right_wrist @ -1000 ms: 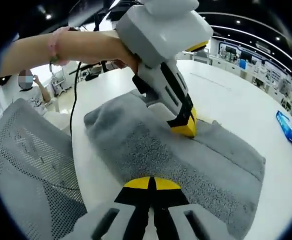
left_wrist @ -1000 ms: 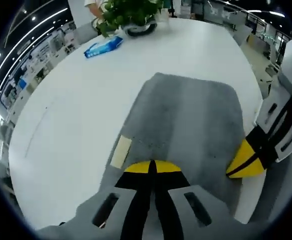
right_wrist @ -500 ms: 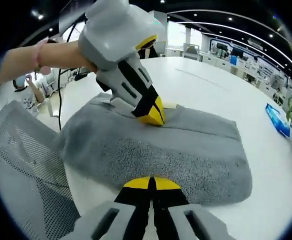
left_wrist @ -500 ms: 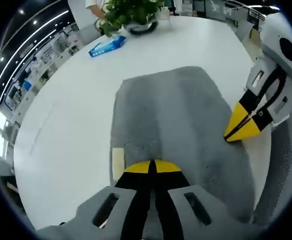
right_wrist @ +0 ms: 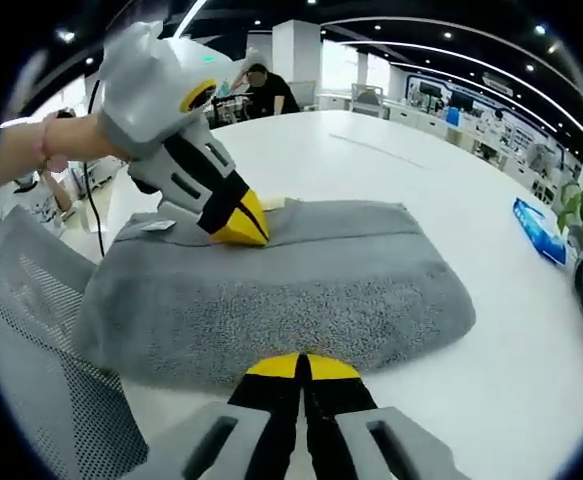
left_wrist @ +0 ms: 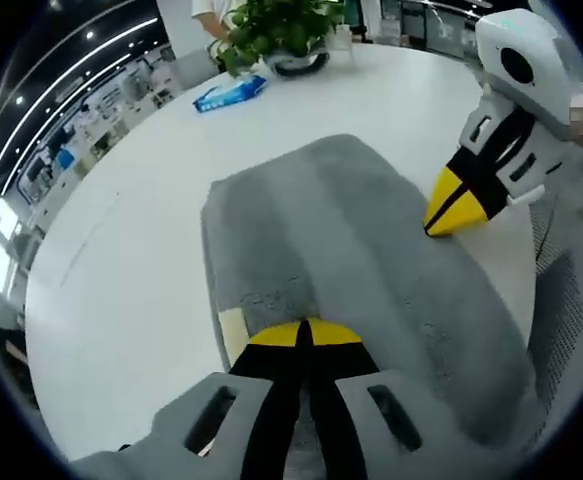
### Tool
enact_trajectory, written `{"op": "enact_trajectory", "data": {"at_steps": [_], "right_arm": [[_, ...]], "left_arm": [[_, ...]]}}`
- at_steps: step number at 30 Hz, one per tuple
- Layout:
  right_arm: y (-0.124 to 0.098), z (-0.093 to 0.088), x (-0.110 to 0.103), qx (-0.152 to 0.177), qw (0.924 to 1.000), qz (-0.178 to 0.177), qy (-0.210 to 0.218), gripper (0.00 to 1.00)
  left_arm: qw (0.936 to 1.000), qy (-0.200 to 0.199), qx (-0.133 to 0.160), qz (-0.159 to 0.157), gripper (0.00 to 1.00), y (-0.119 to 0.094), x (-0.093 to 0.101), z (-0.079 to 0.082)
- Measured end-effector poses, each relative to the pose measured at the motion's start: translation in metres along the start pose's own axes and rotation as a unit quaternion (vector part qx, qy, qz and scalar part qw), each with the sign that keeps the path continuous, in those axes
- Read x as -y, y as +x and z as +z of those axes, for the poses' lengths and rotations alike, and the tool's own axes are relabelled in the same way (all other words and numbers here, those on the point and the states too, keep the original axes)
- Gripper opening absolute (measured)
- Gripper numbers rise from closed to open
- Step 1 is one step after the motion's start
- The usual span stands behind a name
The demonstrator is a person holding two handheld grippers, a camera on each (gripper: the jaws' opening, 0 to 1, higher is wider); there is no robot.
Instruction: Open the folded towel by lifting each exposed corner and separating the folded layers until the towel lies flat within the target outline without major curled edges
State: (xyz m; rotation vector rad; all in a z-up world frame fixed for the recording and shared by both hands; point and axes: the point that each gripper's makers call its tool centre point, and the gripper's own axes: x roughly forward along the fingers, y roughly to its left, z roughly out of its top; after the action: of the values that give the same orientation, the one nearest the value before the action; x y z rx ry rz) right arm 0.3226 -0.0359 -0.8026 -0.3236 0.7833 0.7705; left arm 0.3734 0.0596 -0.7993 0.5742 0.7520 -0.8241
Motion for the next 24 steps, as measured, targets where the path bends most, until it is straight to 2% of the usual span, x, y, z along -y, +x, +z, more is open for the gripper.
{"op": "enact_trajectory", "data": {"at_steps": [8,9,10,11,12,13,14,16,18,24], "right_arm": [[0.000,-0.003,0.013,-0.006,0.9999,-0.011,-0.004,0.00],[-0.001,-0.005,0.018,-0.012,0.9998,-0.017,-0.004,0.00],[-0.003,-0.014,0.025,-0.037,0.9987,-0.032,-0.016,0.00],[-0.002,-0.014,0.030,-0.032,0.9985,-0.036,-0.027,0.00],[-0.007,-0.019,0.042,-0.030,0.9974,-0.063,-0.018,0.00],[-0.009,-0.025,0.039,-0.038,0.9982,-0.043,-0.013,0.00],[-0.005,-0.024,0.041,-0.033,0.9989,-0.032,-0.013,0.00],[-0.008,-0.022,0.043,-0.030,0.9989,-0.036,-0.008,0.00],[-0.009,-0.021,0.041,-0.034,0.9984,-0.032,-0.032,0.00],[-0.009,-0.020,0.044,-0.032,0.9988,-0.037,-0.012,0.00]], "left_arm": [[0.9999,-0.014,0.007,0.007,0.00,-0.004,0.002,-0.003],[0.9998,-0.014,0.007,0.008,0.00,-0.004,0.002,-0.003],[0.9998,-0.015,0.007,0.008,0.00,-0.005,0.003,-0.004],[0.9998,-0.015,0.007,0.008,0.00,-0.006,0.003,-0.005],[0.9998,-0.015,0.003,0.011,0.00,-0.007,0.002,-0.007],[0.9998,-0.016,0.003,0.011,0.00,-0.007,0.002,-0.008],[0.9997,-0.020,0.004,0.013,0.00,-0.008,0.001,-0.008],[0.9994,-0.029,0.012,0.013,0.00,-0.008,0.001,-0.009],[0.9992,-0.037,0.012,0.013,0.00,-0.008,0.001,-0.008],[0.9995,-0.027,0.009,0.016,0.00,-0.007,0.001,-0.008]]}}
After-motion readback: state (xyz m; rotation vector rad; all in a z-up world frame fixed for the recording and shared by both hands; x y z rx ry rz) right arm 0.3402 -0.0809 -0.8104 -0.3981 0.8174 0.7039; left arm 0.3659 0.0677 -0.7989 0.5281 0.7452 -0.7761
